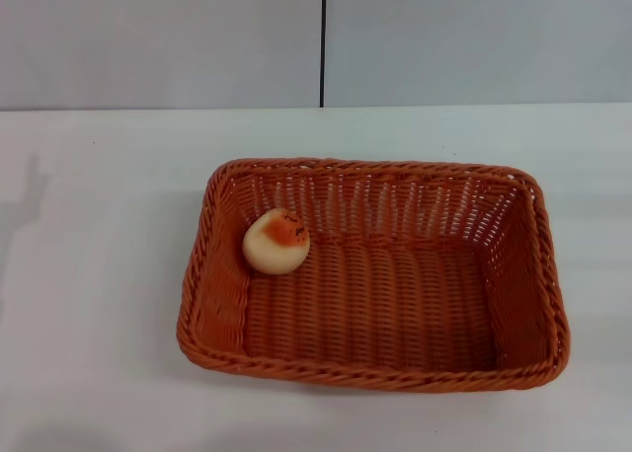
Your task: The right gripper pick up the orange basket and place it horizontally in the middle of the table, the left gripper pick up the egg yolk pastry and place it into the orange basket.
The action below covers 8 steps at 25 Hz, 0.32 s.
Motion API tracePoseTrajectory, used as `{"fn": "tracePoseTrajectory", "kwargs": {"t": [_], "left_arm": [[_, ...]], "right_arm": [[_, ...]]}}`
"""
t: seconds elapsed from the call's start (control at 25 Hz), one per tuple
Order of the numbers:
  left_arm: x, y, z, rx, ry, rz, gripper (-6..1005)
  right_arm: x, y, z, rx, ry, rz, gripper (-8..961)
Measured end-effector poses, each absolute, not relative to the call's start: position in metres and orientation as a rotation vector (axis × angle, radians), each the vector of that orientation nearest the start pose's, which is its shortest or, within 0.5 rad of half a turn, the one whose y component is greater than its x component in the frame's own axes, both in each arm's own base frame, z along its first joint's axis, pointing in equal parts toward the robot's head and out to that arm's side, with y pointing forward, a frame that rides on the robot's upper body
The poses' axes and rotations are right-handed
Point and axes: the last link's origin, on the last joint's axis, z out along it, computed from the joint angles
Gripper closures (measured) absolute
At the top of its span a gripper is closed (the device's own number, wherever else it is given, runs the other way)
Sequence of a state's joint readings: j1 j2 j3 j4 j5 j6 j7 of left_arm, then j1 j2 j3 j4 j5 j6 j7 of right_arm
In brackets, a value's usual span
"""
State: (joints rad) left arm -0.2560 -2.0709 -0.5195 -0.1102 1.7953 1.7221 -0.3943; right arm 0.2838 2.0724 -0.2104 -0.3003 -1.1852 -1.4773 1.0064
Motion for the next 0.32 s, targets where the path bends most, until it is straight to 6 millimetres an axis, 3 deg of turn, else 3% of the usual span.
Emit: {"fn": "tracePoseTrajectory", "kwargs": {"t": [0.32], "left_arm": [[-0.3456,0.2492,0.0408,-1.226,-0.464,-1.022,215]], "right_arm": [[0.3841,0.2653,0.1001,-1.277,0.75,1.186,549]]}}
